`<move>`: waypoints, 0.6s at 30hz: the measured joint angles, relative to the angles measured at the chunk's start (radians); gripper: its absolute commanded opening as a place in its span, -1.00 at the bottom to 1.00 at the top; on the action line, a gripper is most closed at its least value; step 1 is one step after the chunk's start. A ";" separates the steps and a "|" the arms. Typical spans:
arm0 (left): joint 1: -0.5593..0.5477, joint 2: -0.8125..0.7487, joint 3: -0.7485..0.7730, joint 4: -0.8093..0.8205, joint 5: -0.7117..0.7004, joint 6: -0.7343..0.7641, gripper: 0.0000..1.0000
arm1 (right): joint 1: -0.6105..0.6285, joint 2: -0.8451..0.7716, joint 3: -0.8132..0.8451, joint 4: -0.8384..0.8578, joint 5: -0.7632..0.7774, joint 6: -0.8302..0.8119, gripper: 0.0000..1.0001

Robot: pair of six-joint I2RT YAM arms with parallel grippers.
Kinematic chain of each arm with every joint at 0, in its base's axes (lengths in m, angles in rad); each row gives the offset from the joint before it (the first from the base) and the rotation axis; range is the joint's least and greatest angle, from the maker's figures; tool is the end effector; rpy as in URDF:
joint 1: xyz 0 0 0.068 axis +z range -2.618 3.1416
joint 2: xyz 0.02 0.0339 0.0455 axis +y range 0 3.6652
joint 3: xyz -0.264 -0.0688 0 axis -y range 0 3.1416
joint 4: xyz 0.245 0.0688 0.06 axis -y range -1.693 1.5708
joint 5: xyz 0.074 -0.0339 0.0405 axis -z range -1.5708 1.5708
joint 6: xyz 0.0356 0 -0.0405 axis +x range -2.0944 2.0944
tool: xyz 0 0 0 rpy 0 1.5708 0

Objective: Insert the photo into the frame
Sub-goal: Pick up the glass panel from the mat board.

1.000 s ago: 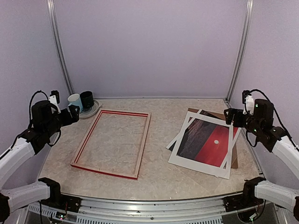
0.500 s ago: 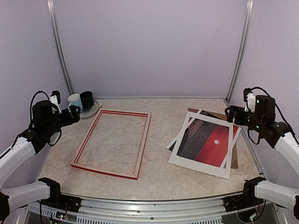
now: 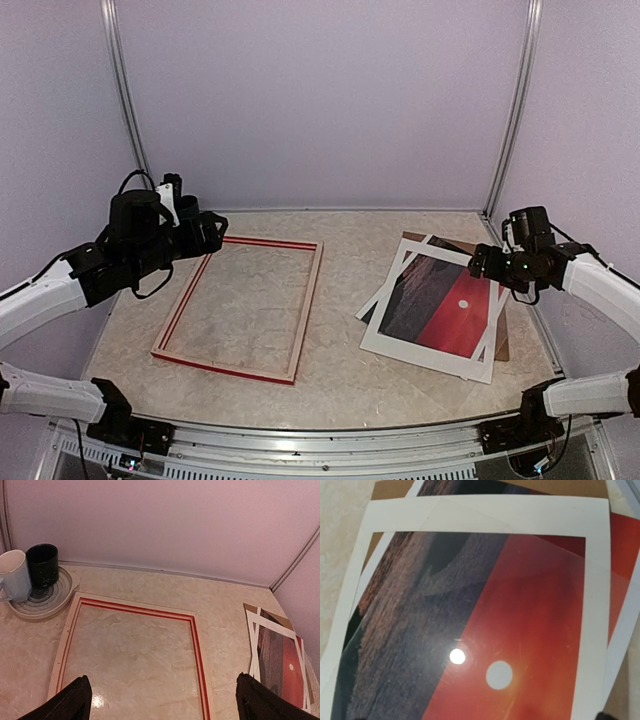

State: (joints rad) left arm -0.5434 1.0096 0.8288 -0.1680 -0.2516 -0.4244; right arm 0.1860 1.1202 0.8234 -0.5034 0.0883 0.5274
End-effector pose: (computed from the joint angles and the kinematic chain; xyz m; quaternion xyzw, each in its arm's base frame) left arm 0.2042 -0.1130 0.3149 -0.0235 0.8154 -0.1738 0.5516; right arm 0.2297 0.0400 0.2583 0.1736 0.9095 0.0928 0.3661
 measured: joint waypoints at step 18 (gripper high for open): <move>-0.306 0.455 0.149 0.138 0.013 -0.114 0.98 | 0.000 0.023 -0.128 0.051 -0.060 0.060 0.98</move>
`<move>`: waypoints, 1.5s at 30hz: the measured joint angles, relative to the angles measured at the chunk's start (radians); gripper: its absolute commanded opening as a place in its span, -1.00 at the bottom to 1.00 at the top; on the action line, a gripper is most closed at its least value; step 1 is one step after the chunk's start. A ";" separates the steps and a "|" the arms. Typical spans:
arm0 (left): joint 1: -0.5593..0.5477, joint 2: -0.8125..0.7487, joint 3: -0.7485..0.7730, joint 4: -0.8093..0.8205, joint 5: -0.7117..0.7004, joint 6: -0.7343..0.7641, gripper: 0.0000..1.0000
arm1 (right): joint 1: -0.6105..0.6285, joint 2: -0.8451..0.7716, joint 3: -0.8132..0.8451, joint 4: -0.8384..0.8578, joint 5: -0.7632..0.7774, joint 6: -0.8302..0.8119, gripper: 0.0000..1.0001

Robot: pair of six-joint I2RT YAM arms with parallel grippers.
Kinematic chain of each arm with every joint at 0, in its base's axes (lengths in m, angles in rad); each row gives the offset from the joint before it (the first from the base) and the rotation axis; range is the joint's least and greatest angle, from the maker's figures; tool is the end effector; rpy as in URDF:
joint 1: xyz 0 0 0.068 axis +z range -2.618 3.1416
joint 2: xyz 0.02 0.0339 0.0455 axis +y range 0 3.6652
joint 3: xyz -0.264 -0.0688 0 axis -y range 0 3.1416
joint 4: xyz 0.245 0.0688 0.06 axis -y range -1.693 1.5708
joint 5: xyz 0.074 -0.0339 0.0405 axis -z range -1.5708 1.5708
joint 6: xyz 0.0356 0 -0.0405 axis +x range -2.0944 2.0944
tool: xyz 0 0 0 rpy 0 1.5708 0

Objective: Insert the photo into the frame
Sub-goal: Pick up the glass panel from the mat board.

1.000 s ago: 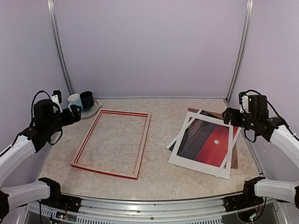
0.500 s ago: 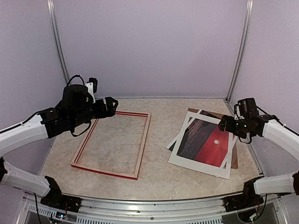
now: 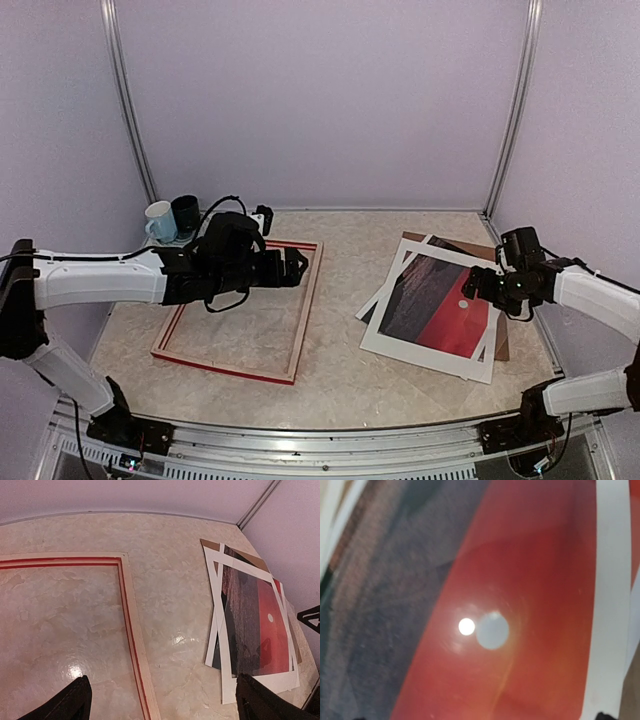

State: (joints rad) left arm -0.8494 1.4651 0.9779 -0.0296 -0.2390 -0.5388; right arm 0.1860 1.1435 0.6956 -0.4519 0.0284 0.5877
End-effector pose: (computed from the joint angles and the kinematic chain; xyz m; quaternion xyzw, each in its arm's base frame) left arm 0.2250 -0.2431 0.2607 0.0735 0.8571 -0.2402 0.4497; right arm 0.2218 0.0407 0.2159 0.1929 0.9242 0.1118 0.3099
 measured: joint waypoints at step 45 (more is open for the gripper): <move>-0.138 0.660 0.422 -0.012 0.359 -0.171 0.98 | 0.000 0.127 -0.140 0.124 -0.051 0.059 0.98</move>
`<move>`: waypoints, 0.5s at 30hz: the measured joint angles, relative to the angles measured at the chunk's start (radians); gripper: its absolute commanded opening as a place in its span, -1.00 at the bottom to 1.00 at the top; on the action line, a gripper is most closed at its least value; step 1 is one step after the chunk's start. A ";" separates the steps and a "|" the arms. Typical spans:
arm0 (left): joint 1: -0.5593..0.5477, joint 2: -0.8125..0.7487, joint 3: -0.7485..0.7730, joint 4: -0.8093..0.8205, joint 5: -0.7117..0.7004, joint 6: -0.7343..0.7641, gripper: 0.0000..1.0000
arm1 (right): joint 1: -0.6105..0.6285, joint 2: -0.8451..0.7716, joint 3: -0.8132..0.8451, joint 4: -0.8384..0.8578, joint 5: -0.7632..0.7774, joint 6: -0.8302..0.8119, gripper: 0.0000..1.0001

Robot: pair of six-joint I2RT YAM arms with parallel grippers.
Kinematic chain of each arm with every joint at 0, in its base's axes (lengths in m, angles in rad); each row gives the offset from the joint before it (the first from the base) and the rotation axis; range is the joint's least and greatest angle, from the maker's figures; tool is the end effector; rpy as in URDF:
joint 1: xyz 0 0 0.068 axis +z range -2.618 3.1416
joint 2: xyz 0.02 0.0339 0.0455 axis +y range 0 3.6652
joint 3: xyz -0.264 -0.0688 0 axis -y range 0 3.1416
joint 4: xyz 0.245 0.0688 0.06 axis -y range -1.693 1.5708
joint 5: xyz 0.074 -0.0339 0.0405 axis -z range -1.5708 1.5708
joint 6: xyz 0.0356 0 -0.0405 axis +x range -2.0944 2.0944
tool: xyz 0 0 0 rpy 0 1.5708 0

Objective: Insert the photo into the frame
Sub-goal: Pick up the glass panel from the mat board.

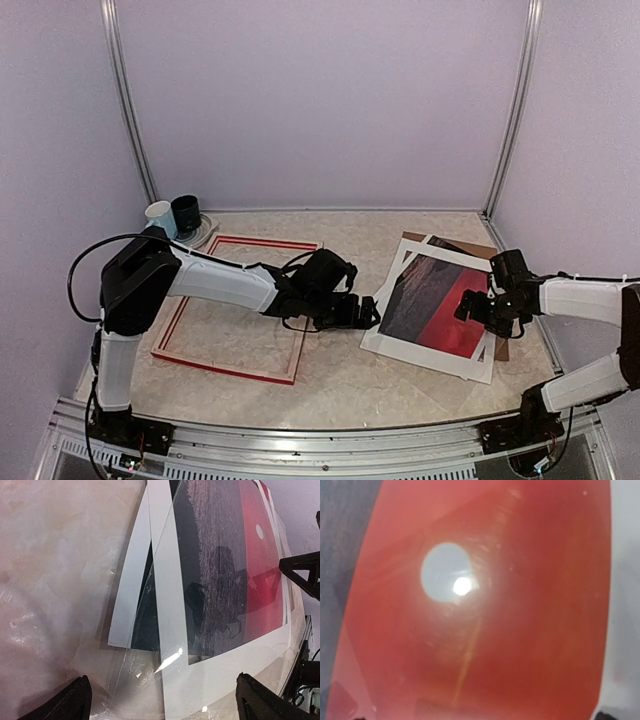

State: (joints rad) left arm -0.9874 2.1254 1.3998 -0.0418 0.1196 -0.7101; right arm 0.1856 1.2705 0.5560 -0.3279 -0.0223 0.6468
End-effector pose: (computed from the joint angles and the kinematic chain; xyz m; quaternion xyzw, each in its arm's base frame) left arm 0.2503 -0.3869 0.1443 0.1501 0.9067 -0.3292 0.2167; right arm 0.2176 0.0417 0.1558 0.2178 0.9404 0.1154 0.2345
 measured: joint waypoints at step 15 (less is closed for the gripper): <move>0.034 0.014 0.021 -0.049 0.121 0.008 0.95 | 0.000 0.051 0.002 0.080 0.004 -0.037 0.98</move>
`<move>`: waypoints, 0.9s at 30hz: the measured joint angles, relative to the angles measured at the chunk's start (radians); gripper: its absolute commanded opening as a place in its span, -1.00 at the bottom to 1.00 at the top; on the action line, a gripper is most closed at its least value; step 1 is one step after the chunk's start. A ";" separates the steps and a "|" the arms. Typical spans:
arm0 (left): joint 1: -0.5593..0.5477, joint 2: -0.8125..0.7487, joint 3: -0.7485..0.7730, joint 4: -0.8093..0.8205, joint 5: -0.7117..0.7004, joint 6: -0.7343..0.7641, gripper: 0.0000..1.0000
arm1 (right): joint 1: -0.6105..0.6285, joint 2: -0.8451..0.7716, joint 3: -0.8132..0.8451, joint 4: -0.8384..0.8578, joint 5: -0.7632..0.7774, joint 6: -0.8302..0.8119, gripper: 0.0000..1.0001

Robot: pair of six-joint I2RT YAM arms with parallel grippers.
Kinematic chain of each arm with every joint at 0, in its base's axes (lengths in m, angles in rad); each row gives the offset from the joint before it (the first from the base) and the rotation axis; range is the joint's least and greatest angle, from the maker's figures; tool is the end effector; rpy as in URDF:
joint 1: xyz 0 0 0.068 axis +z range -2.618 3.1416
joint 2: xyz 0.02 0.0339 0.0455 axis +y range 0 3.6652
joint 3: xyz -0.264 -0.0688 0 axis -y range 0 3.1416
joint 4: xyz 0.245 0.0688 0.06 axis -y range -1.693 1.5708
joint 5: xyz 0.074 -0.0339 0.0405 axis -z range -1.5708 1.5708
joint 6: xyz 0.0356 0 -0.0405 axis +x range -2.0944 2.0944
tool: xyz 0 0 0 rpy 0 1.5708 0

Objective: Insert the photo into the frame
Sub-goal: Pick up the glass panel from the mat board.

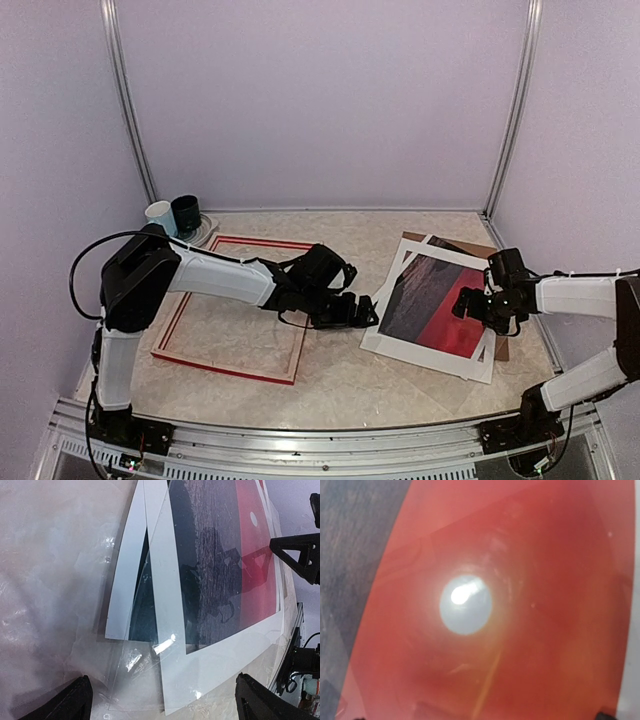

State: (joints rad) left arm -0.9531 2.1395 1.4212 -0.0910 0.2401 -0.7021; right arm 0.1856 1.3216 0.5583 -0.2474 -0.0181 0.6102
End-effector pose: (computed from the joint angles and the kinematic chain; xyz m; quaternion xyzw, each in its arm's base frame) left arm 0.2601 -0.3808 0.1413 0.1595 0.9089 -0.3469 0.1678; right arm 0.2275 0.0434 0.1505 0.2000 0.9400 0.1151 0.2514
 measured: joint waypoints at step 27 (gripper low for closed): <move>0.033 -0.016 -0.038 -0.006 0.221 -0.010 0.85 | 0.000 0.034 0.015 0.034 0.002 -0.020 0.98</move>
State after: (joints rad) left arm -0.9203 2.1239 1.3830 -0.0971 0.4614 -0.7116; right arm 0.1856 1.3556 0.5732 -0.2134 -0.0166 0.5903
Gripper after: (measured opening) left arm 0.925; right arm 0.992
